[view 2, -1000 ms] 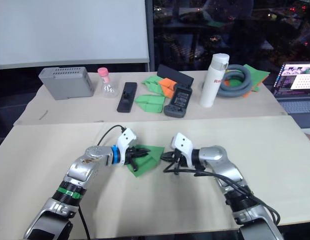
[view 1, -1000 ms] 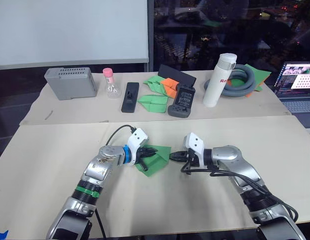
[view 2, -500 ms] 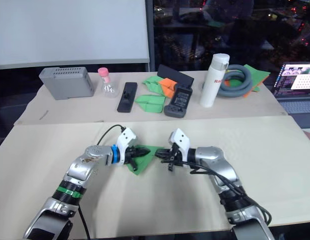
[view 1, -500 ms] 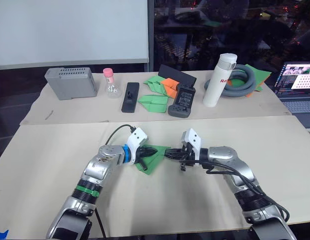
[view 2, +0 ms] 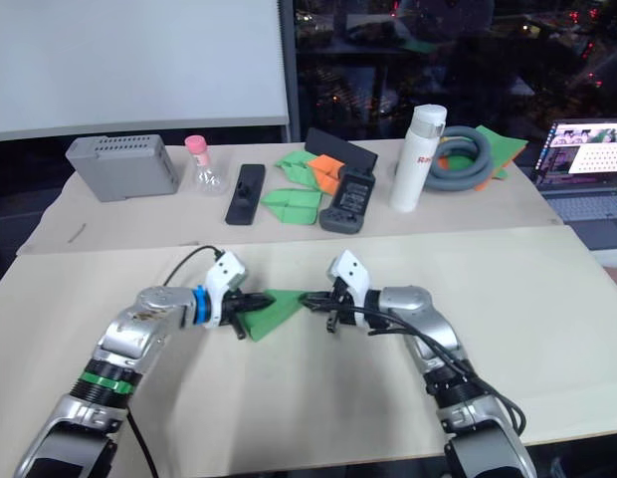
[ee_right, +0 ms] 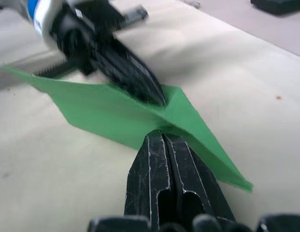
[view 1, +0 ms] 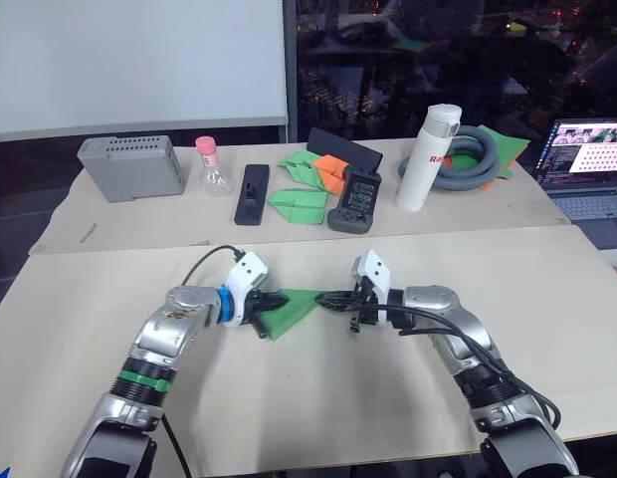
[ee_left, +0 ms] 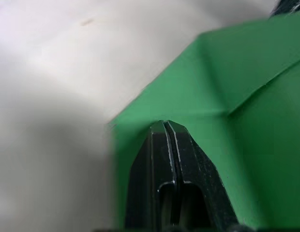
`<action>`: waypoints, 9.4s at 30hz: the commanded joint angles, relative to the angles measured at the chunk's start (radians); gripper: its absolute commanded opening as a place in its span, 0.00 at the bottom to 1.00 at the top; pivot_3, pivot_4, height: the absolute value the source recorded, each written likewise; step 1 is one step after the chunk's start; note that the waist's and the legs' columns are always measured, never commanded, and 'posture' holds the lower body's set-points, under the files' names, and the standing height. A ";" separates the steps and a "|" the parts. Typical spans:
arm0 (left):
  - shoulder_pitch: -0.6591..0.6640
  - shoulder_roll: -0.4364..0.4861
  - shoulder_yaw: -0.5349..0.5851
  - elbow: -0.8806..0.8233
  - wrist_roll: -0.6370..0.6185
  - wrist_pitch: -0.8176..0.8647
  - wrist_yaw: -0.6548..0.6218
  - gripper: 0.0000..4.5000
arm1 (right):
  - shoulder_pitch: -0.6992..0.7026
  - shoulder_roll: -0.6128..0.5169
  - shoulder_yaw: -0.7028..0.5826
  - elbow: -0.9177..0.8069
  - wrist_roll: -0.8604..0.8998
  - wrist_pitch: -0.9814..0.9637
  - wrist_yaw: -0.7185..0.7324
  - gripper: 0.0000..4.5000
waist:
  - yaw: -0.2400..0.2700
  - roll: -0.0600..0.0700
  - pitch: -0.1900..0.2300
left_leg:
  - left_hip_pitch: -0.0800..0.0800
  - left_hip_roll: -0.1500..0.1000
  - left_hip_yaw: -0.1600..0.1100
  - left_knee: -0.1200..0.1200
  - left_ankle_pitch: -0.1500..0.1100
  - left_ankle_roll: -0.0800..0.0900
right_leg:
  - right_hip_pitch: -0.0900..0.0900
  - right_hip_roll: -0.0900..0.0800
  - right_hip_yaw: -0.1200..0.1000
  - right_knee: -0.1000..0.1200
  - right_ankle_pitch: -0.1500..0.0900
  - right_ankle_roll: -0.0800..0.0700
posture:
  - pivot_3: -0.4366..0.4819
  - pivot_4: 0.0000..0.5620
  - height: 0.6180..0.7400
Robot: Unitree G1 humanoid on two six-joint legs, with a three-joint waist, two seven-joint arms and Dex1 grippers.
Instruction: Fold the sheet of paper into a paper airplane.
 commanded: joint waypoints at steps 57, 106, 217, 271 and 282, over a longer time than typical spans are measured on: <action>0.022 -0.011 0.160 -0.166 -0.192 0.112 0.068 0.00 | -0.156 0.054 0.022 0.105 -0.106 -0.023 -0.005 0.01 | -0.017 0.000 0.000 | 0.000 -0.001 0.000 0.000 0.000 0.000 | -0.001 -0.002 0.000 0.002 0.000 0.000 | 0.48 0.27 1.00; 0.124 -0.029 0.134 -0.103 -0.120 0.039 0.117 0.00 | -0.205 0.157 0.039 0.293 -0.134 -0.102 -0.059 0.01 | -0.024 0.000 0.000 | 0.000 -0.001 0.000 0.001 0.000 0.000 | -0.002 -0.001 0.000 0.004 0.000 0.000 | 0.48 0.27 1.00; 0.093 -0.064 0.249 -0.190 -0.239 0.040 0.109 0.00 | -0.220 0.229 0.065 0.489 -0.224 -0.185 -0.070 0.01 | -0.048 0.001 0.000 | 0.005 0.000 -0.001 -0.002 0.000 0.000 | 0.001 -0.001 0.000 0.006 0.000 0.000 | 0.48 0.27 1.00; 0.210 -0.055 0.105 -0.142 -0.111 -0.022 0.133 0.00 | -0.463 0.288 -0.058 0.995 -0.258 -0.515 -0.187 0.01 | -0.052 0.001 0.000 | 0.006 0.000 -0.001 -0.003 0.000 0.000 | 0.001 -0.001 0.000 0.005 0.000 0.000 | 0.48 0.27 1.00; 0.194 -0.039 0.101 -0.114 -0.102 -0.044 0.108 0.00 | -0.337 0.284 -0.038 0.847 -0.244 -0.476 -0.040 0.01 | -0.052 0.001 -0.001 | 0.006 0.001 -0.001 -0.003 0.000 0.000 | 0.001 -0.001 0.000 0.006 0.000 0.000 | 0.48 0.27 1.00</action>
